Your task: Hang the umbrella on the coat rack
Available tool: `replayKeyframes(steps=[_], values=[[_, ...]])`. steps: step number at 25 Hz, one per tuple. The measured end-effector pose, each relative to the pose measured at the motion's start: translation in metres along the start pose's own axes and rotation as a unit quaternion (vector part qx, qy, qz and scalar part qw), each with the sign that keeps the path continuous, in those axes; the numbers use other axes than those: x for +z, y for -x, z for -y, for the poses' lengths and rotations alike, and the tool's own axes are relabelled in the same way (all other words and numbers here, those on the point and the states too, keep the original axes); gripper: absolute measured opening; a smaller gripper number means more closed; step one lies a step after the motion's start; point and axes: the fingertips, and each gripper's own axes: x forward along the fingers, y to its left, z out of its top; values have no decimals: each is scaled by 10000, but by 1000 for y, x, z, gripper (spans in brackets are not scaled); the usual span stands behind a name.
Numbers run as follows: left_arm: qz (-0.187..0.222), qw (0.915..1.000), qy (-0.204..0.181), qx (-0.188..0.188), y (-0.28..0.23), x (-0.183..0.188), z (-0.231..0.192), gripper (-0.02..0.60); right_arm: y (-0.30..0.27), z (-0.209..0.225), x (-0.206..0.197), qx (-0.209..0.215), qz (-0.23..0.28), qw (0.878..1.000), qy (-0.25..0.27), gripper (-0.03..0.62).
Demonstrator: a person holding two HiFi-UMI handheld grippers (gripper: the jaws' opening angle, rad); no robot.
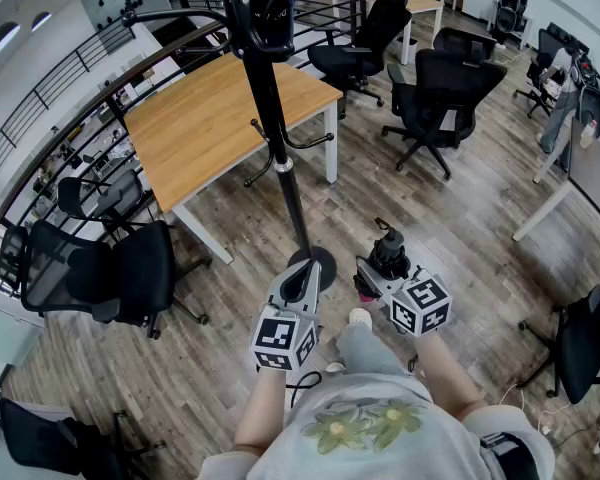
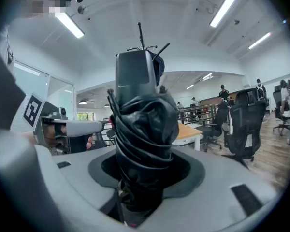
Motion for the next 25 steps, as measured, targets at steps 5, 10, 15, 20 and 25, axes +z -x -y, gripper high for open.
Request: replayKeyframes(steps=[5, 10, 15, 20, 25], values=[[-28, 10000, 7, -10, -22, -1, -14, 11, -22, 14, 1, 51, -55, 10000, 22, 212], [-43, 10000, -30, -55, -52, 10, -33, 11, -52, 37, 14, 102, -72, 9999, -1, 215], [-39, 10000, -66, -32, -83, 17, -54, 11, -86, 60, 25, 167, -80, 9998, 22, 215], [-37, 10000, -83, -15, -115, 21, -75, 9, -121, 83, 36, 242, -92, 9996, 68, 215], [-52, 10000, -58, 32, -138, 23, -92, 11, -150, 101, 46, 346, -119, 9993, 84, 215]])
